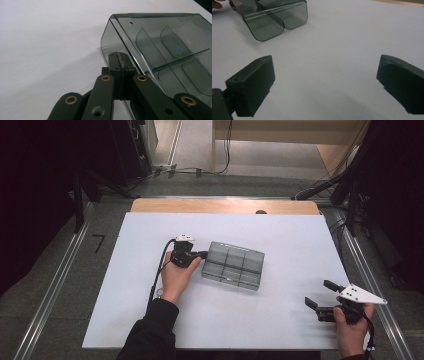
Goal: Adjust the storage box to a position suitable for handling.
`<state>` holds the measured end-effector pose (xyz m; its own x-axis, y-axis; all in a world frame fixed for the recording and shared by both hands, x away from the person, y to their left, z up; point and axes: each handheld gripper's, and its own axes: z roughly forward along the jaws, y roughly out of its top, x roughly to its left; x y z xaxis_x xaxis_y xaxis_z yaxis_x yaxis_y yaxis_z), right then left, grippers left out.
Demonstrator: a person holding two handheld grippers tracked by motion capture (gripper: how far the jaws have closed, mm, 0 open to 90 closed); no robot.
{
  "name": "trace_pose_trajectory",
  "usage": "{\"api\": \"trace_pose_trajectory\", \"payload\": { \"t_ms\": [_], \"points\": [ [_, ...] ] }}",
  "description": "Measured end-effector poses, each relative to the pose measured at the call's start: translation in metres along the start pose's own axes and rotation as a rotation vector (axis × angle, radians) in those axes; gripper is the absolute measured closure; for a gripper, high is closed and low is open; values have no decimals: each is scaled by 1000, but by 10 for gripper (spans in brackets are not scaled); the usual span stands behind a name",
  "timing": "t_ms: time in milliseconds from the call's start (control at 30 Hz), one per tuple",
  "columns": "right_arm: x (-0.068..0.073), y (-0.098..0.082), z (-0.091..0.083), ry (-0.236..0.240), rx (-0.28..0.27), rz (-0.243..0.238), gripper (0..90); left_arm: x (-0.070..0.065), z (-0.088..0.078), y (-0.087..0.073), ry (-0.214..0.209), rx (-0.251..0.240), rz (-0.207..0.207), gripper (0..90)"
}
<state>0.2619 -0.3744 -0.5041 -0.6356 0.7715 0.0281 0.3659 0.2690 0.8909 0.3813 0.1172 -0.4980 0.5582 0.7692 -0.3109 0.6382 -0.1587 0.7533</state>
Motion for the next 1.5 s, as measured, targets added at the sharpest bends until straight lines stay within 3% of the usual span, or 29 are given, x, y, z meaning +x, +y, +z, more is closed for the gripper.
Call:
{"api": "trace_pose_trajectory", "payload": {
  "t_ms": [600, 1500],
  "points": [
    [0, 0, 0, -2, 2, -2, 4, -36, 11, 1, -63, 17, 71, 898],
    [0, 0, 0, -3, 3, 0, 4, -77, 12, -11, -133, 13, 128, 898]
  ]
}}
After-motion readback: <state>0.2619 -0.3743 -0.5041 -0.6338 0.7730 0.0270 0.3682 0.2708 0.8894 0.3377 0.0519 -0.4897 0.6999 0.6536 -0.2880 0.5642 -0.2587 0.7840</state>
